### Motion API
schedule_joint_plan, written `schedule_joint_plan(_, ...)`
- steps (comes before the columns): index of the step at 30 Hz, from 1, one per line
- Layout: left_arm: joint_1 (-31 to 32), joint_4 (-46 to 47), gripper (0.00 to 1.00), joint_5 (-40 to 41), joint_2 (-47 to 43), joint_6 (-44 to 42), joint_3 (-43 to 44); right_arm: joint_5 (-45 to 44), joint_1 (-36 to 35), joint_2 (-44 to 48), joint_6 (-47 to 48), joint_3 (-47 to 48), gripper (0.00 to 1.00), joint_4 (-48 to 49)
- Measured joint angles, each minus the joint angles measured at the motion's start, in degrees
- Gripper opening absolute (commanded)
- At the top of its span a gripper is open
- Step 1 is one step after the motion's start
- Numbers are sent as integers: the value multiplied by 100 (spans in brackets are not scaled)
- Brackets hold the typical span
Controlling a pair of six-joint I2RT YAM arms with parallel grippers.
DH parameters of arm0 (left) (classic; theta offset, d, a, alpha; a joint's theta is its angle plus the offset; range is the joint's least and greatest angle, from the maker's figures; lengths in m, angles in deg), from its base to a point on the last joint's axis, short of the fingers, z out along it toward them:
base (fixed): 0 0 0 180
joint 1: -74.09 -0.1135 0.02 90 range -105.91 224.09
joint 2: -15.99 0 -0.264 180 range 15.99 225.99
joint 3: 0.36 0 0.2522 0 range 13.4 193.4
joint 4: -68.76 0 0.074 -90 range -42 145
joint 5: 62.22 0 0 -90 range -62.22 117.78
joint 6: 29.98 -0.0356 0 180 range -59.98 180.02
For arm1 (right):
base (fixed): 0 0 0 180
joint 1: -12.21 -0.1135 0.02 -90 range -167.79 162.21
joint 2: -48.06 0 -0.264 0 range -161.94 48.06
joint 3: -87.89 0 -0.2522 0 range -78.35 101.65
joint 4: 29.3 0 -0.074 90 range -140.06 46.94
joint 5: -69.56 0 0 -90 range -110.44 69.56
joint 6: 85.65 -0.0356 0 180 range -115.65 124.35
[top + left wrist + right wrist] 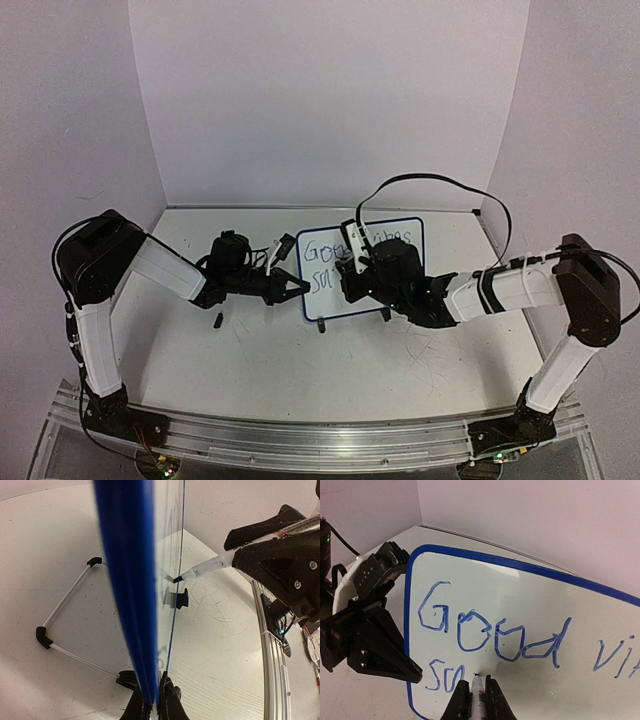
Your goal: Write a sentence on the whiteboard
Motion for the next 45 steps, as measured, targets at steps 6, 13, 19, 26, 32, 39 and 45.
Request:
schedule_joint_plan(6, 0, 0, 0, 1, 0, 1, 1, -8, -42, 0, -118, -202, 0, -35)
schedule_joint_plan(13, 9, 0, 0, 4, 0, -3, 1, -14, -91, 0, -285, -299, 0, -77)
schedule_joint_plan(19, 9, 0, 0, 4, 0, -3, 1, -16, -103, 0, -345, -314, 0, -82)
schedule_joint_plan(26, 9, 0, 0, 7, 0, -3, 1, -146, -103, -2, -334, -311, 0, -84)
schedule_joint_plan(32, 9, -2, 0, 9, 0, -3, 1, -274, -104, -20, -255, -254, 0, -75)
schedule_joint_plan(39, 9, -6, 0, 26, 0, -1, 1, -322, -130, -85, -181, -97, 0, -64)
schedule_joint_plan(45, 9, -7, 0, 37, -2, 4, 1, -563, -154, -85, -177, -91, 0, -25)
